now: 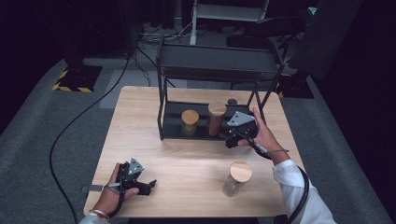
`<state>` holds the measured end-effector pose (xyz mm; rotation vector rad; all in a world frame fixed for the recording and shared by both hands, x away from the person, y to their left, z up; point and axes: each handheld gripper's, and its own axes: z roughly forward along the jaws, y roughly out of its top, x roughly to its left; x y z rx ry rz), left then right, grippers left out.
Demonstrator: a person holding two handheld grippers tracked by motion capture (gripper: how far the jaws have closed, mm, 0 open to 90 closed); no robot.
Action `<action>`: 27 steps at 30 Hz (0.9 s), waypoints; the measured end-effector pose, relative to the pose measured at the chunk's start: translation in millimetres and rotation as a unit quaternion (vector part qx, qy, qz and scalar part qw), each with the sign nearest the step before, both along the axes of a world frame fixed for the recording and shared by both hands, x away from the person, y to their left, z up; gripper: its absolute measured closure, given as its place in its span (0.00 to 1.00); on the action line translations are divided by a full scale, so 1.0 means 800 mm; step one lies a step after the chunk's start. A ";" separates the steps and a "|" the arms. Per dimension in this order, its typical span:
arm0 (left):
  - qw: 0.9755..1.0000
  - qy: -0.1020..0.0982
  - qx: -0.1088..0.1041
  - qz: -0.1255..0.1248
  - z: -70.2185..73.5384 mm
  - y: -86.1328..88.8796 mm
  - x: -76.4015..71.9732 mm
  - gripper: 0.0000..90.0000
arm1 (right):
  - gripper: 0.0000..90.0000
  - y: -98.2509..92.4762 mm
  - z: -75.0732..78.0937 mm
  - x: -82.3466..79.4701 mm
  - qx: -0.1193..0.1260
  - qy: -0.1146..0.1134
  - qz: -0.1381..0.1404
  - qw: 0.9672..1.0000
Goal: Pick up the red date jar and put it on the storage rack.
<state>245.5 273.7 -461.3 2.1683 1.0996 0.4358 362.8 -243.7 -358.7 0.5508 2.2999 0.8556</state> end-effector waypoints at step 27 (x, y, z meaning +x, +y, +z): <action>1.000 0.000 0.000 0.000 0.000 0.000 0.000 0.00 | 0.02 -0.035 -0.035 -0.027 -0.015 0.016 -0.012 1.000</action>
